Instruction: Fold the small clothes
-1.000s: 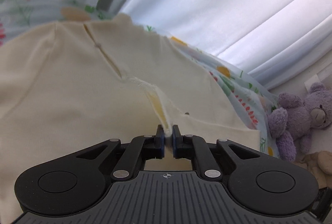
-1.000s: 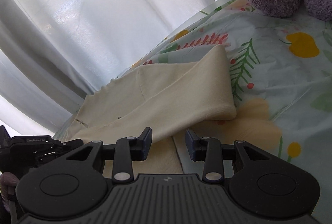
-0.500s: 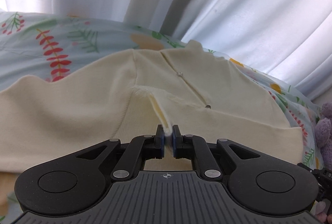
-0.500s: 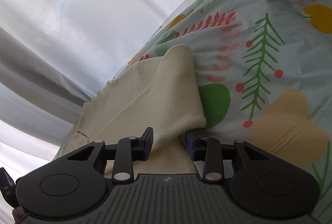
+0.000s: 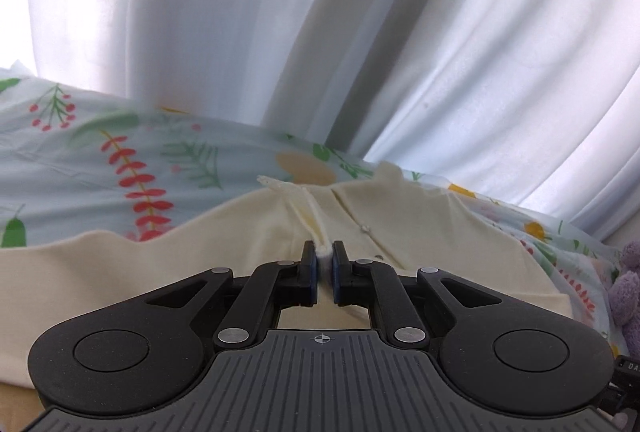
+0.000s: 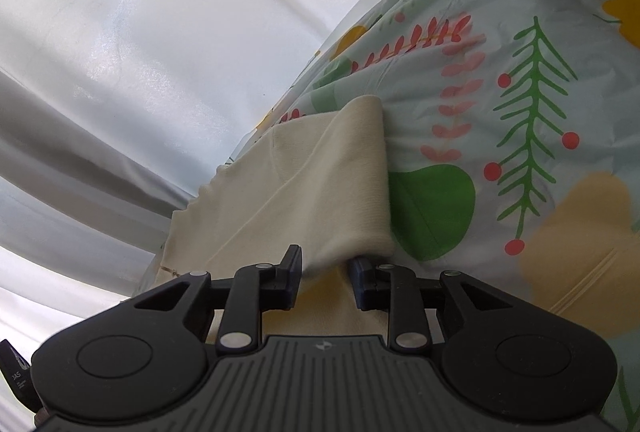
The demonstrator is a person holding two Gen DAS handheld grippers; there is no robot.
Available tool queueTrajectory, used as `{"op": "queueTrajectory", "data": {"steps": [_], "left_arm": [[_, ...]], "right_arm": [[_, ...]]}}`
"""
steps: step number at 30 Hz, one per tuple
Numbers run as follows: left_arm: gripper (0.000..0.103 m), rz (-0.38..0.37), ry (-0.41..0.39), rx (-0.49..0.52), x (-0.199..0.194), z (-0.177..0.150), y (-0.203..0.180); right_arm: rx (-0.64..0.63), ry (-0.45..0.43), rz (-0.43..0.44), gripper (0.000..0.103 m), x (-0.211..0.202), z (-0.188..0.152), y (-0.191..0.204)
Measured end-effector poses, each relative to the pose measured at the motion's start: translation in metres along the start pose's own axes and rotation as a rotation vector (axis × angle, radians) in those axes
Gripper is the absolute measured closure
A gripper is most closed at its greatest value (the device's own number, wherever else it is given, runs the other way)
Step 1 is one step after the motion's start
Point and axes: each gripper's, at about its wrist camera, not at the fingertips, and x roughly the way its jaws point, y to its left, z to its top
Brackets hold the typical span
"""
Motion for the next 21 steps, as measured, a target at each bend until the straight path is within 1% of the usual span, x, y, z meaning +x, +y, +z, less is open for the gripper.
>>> {"op": "queueTrajectory", "data": {"steps": [3, 5, 7, 8, 9, 11, 14, 16, 18, 21], "left_arm": [[0.094, 0.032, 0.027, 0.034, 0.003, -0.005, 0.005], [0.094, 0.052, 0.05, 0.05, 0.009, -0.011, 0.007], [0.094, 0.058, 0.07, 0.046, 0.016, -0.015, 0.008], [0.094, 0.056, 0.072, 0.042, 0.017, -0.017, 0.009], [0.094, 0.049, 0.074, 0.04, 0.017, -0.018, 0.009], [0.094, 0.035, 0.081, 0.049, 0.019, -0.021, 0.007], [0.094, 0.049, 0.094, 0.083, 0.022, -0.027, 0.004], [0.094, 0.058, 0.113, 0.085, 0.025, -0.03, 0.007], [0.094, 0.049, 0.133, 0.071, 0.027, -0.033, 0.013], [0.094, 0.031, 0.13, 0.066, 0.026, -0.034, 0.016]], "right_arm": [[0.032, -0.004, 0.001, 0.076, 0.004, 0.0, -0.003], [0.031, -0.011, 0.002, 0.076, 0.006, -0.001, -0.002], [0.011, -0.026, -0.012, 0.084, 0.007, 0.0, 0.001], [-0.004, -0.042, -0.016, 0.092, 0.006, 0.001, 0.003], [-0.013, -0.063, -0.018, 0.094, 0.004, 0.003, 0.003], [-0.014, -0.095, -0.033, 0.095, 0.002, 0.006, 0.002], [-0.007, -0.093, -0.055, 0.095, 0.008, 0.007, -0.004], [0.023, -0.093, -0.042, 0.095, 0.008, 0.007, -0.009], [0.053, -0.086, -0.027, 0.095, 0.008, 0.009, -0.013], [0.088, -0.09, 0.001, 0.095, 0.006, 0.009, -0.018]]}}
